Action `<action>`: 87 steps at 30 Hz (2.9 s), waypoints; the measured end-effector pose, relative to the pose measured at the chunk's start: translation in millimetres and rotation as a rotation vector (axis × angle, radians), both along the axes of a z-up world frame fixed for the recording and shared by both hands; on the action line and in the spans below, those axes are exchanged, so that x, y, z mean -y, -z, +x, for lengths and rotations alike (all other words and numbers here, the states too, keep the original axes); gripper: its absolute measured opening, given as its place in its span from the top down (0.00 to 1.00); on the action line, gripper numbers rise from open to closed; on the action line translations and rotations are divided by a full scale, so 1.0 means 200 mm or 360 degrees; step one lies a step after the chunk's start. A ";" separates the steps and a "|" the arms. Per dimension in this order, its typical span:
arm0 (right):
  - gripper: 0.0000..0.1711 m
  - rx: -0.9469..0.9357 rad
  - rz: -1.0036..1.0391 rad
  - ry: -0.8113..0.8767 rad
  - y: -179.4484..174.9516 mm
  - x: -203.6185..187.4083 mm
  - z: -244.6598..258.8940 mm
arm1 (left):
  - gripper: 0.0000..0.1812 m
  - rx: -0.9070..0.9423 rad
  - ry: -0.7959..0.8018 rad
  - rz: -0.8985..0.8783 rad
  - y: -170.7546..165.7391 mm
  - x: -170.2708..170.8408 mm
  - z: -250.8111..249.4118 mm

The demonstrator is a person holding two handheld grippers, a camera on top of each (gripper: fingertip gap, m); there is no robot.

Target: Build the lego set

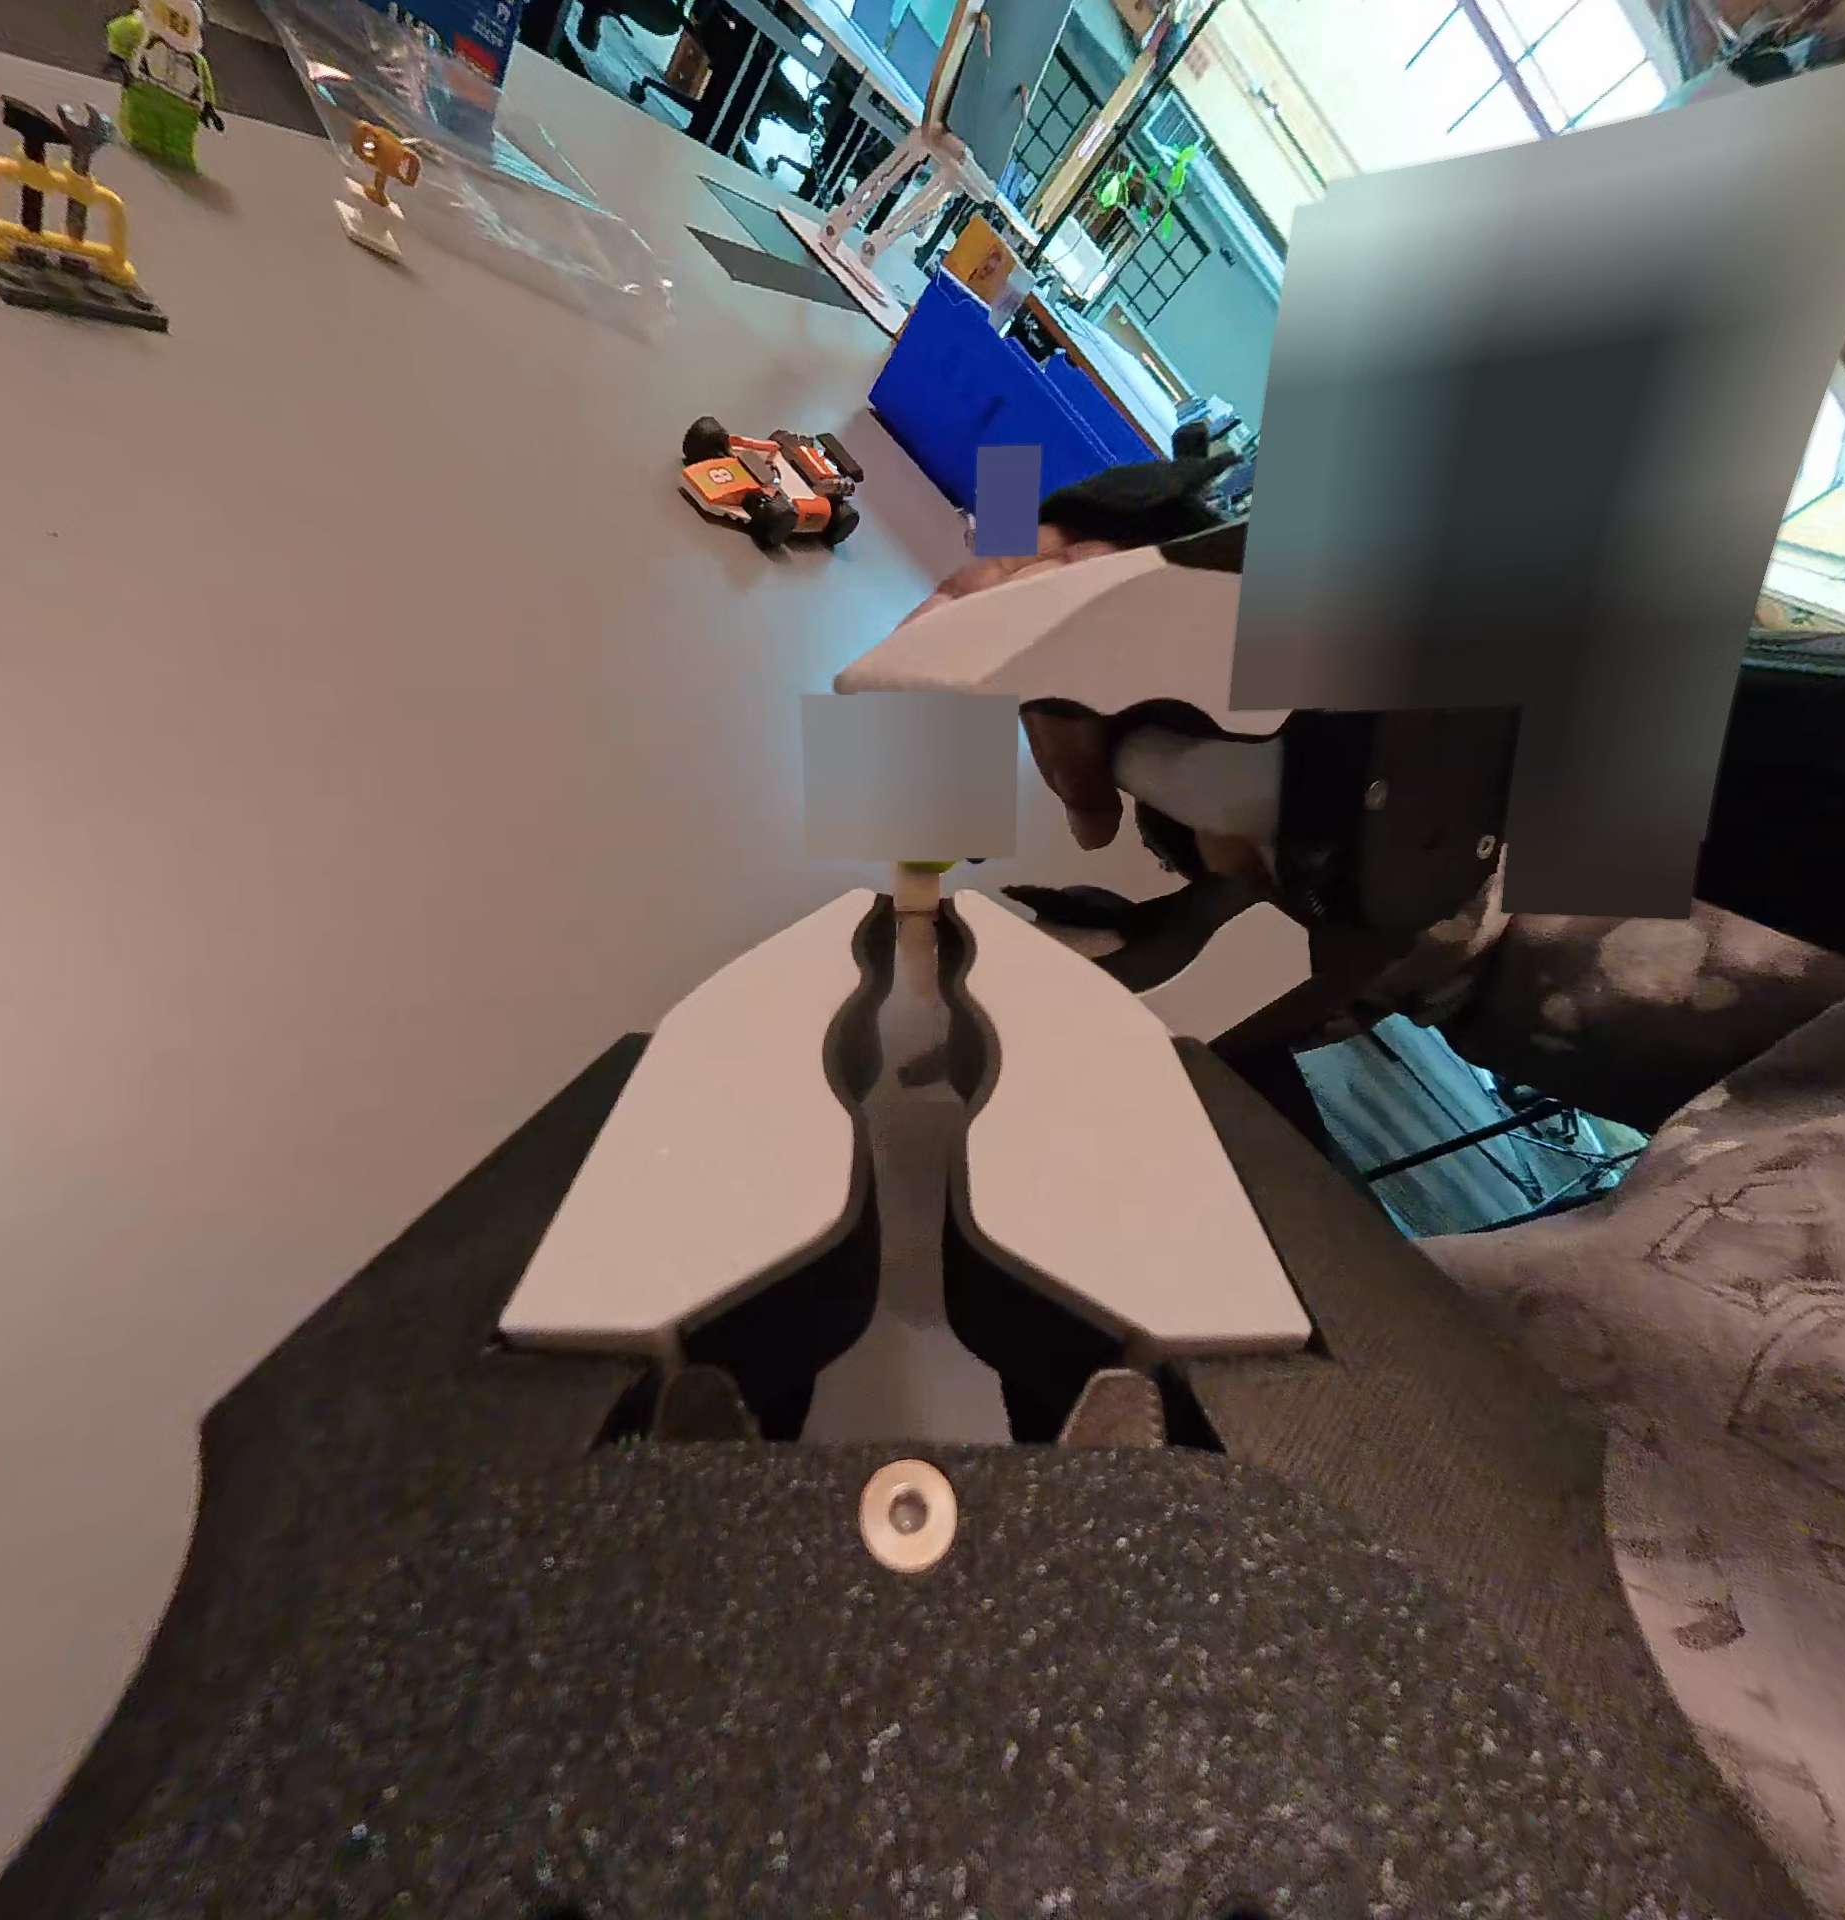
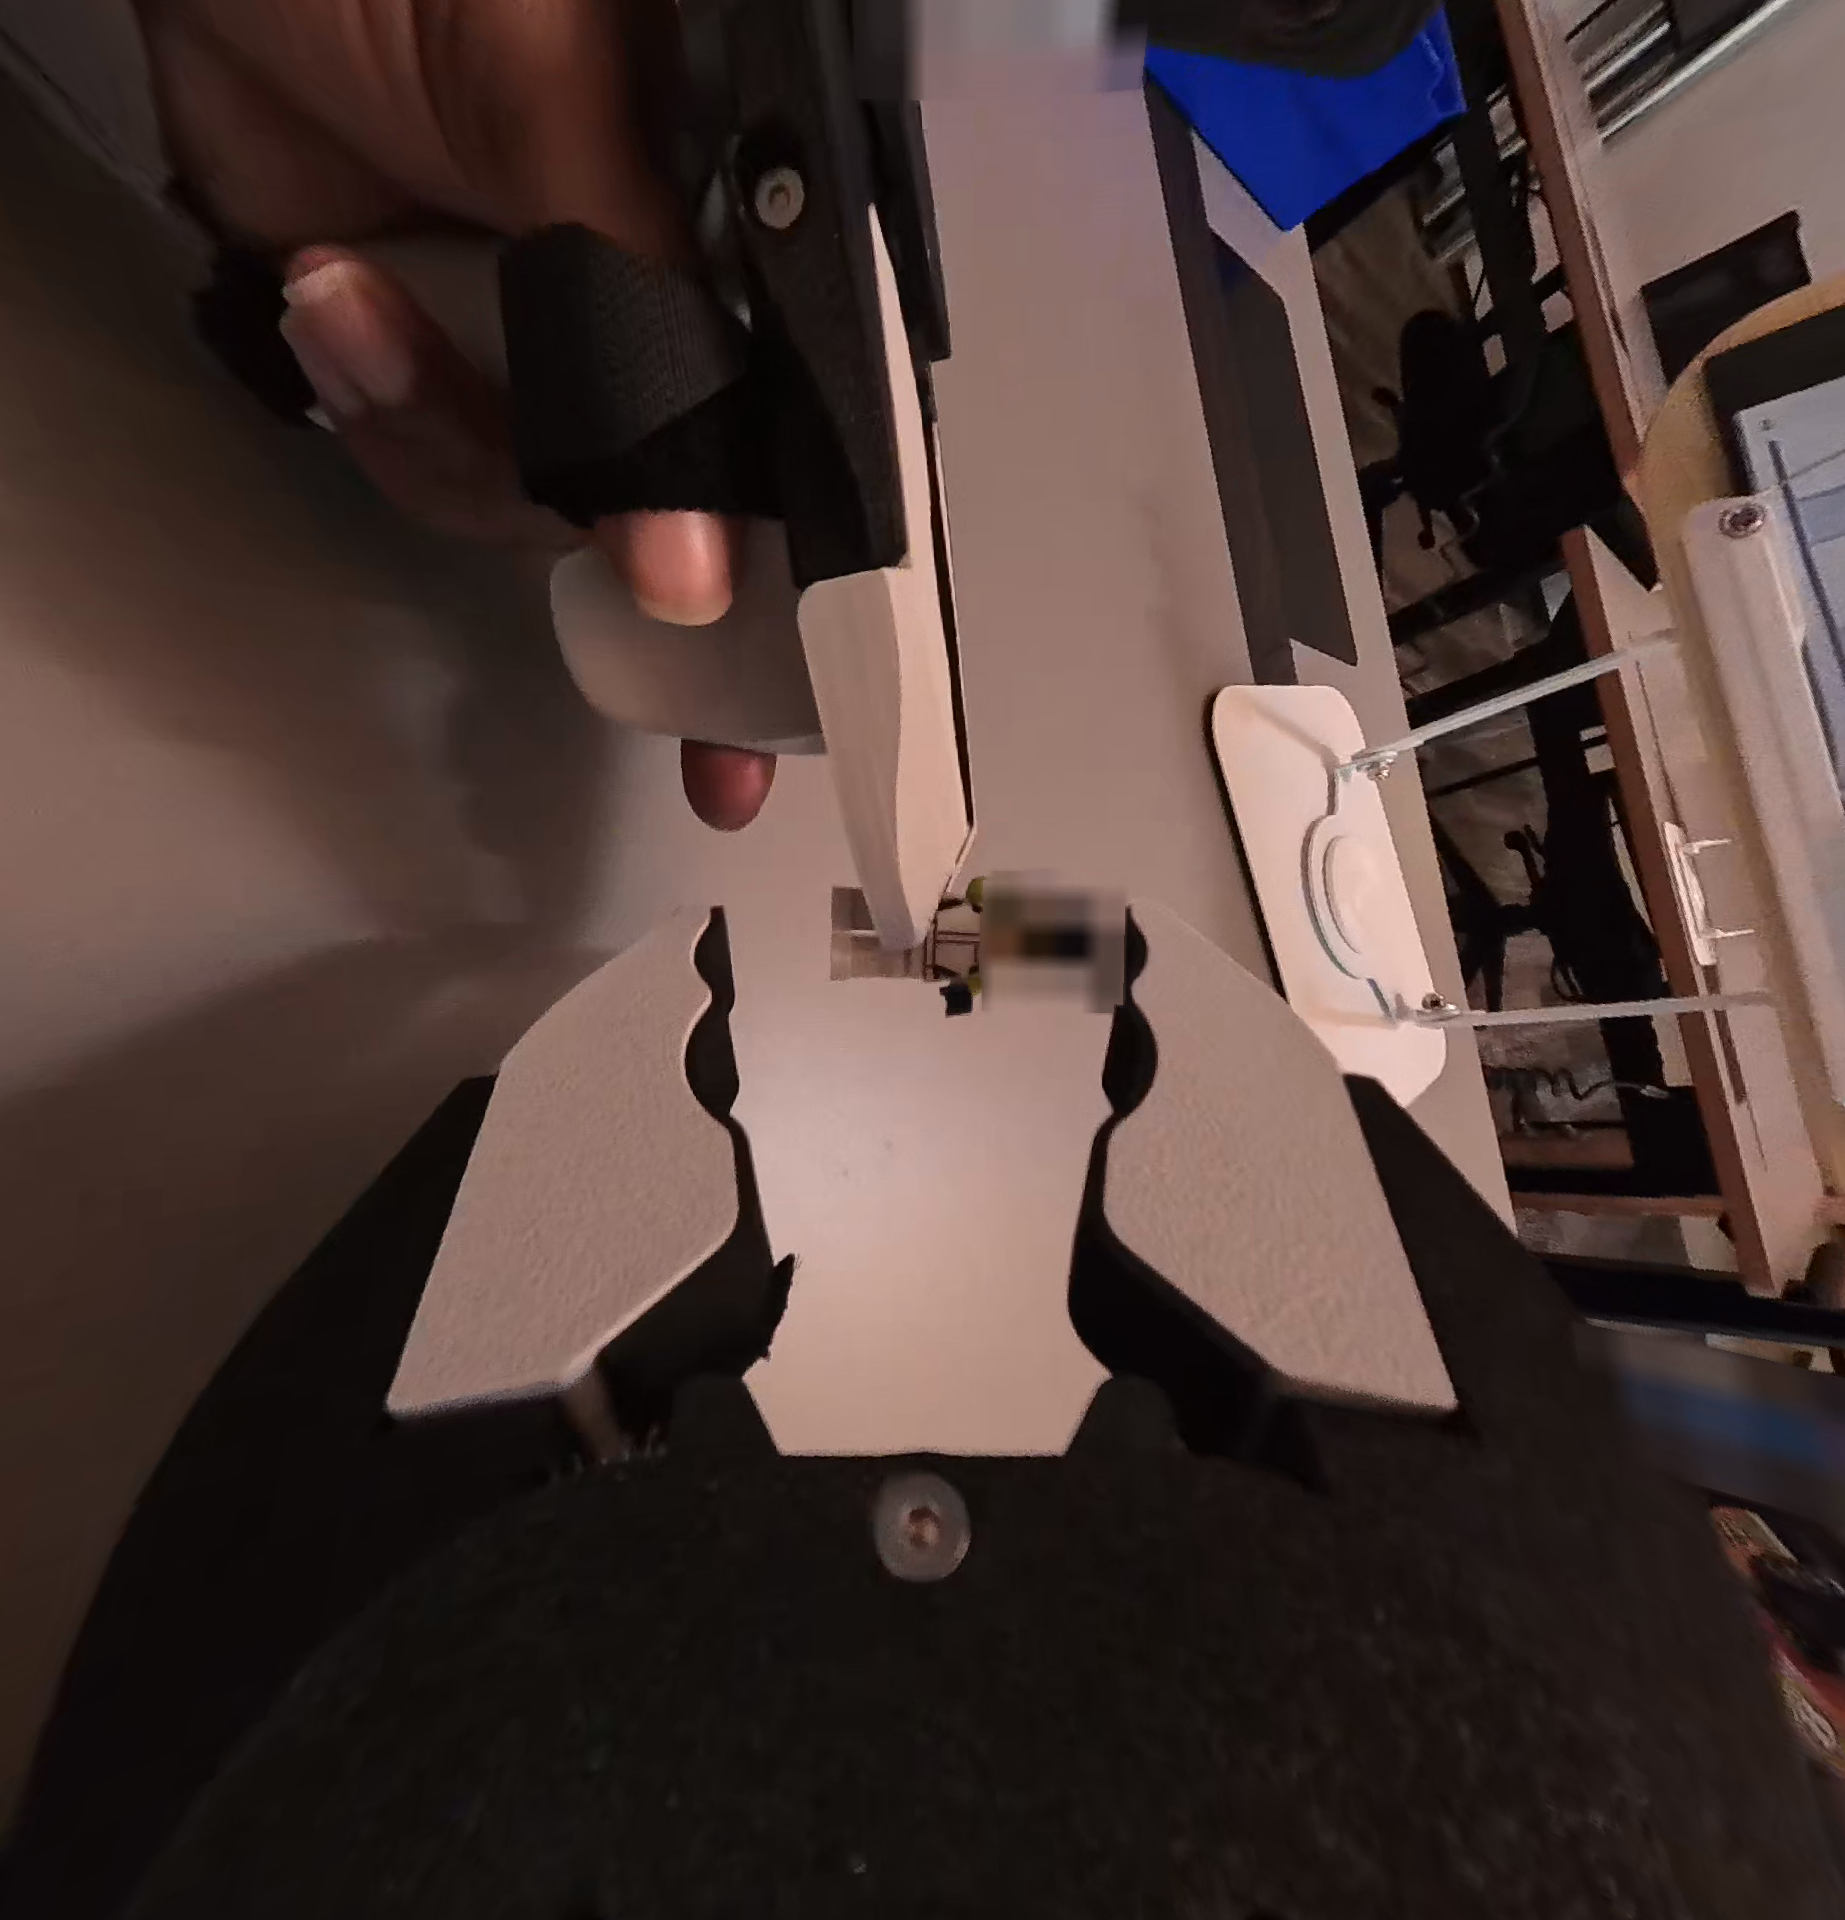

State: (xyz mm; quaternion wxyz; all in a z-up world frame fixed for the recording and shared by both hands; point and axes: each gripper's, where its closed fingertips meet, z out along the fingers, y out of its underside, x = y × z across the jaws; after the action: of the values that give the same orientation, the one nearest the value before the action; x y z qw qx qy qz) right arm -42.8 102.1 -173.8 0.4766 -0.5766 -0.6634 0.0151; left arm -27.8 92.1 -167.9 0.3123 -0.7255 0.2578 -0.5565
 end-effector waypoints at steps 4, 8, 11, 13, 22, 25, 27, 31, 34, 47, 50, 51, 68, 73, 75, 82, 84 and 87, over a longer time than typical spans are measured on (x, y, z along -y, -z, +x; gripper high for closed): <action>0.62 -0.0013 -0.0039 -0.0027 -0.01 0.00 0.00 | 0.95 0.0003 0.0011 -0.0001 -0.01 0.01 0.00; 0.66 -0.0015 -0.0082 -0.0031 0.00 0.00 0.01 | 0.96 0.0015 0.0037 -0.0013 -0.01 0.02 0.00; 0.71 -0.0030 -0.0066 -0.0025 -0.01 0.00 0.02 | 0.96 0.0000 0.0054 -0.0012 -0.01 0.03 0.01; 0.71 -0.0032 -0.0067 -0.0024 -0.01 0.01 0.02 | 0.96 -0.0002 0.0057 -0.0016 -0.01 0.04 0.01; 0.73 -0.0011 -0.0089 -0.0001 0.00 0.03 0.03 | 0.96 -0.0001 0.0084 -0.0087 0.00 0.06 0.02; 0.73 -0.0006 -0.0104 -0.0009 0.00 0.04 0.03 | 0.96 0.0025 0.0107 -0.0130 0.01 0.07 0.02; 0.73 -0.0008 -0.0126 -0.0012 0.00 0.05 0.03 | 0.96 0.0028 0.0121 -0.0141 0.01 0.07 0.03; 0.73 -0.0002 -0.0172 -0.0019 0.02 0.06 0.04 | 0.96 -0.0006 0.0140 -0.0144 0.03 0.08 0.03; 0.73 -0.0042 -0.0234 -0.0024 0.02 0.07 0.04 | 0.95 0.0000 0.0151 -0.0158 0.03 0.08 0.04; 0.69 -0.0219 -0.0529 -0.0152 -0.07 0.10 0.04 | 0.96 0.0151 0.0200 -0.0243 -0.02 0.10 0.03; 0.70 -0.0238 -0.0582 -0.0146 -0.05 0.09 0.05 | 0.95 0.0156 0.0216 -0.0213 -0.03 0.10 0.04; 0.70 -0.0235 -0.0581 -0.0146 -0.04 0.09 0.05 | 0.96 0.0166 0.0224 -0.0208 -0.04 0.11 0.04; 0.66 -0.0136 -0.0261 -0.0124 -0.04 0.08 0.04 | 0.95 0.0254 0.0291 -0.0303 -0.05 0.13 0.04; 0.66 -0.0131 -0.0248 -0.0120 -0.03 0.08 0.05 | 0.95 0.0254 0.0297 -0.0305 -0.05 0.14 0.05; 0.67 -0.0122 -0.0231 -0.0114 -0.03 0.08 0.05 | 0.95 0.0259 0.0296 -0.0315 -0.05 0.14 0.05; 0.67 -0.0110 -0.0215 -0.0091 -0.02 0.07 0.05 | 0.95 0.0311 0.0307 -0.0356 -0.06 0.14 0.06; 0.68 -0.0107 -0.0228 -0.0091 -0.01 0.08 0.04 | 0.95 0.0309 0.0326 -0.0350 -0.06 0.15 0.06; 0.68 -0.0193 -0.0350 -0.0084 -0.05 0.08 0.07 | 0.96 0.0327 0.0310 -0.0293 -0.09 0.14 0.05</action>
State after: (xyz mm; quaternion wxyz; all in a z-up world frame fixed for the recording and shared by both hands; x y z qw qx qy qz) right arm -29.7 85.2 -163.5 0.4492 -0.6059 -0.6426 0.1352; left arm -17.6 63.9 -149.9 0.2138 -0.6619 0.2414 -0.6767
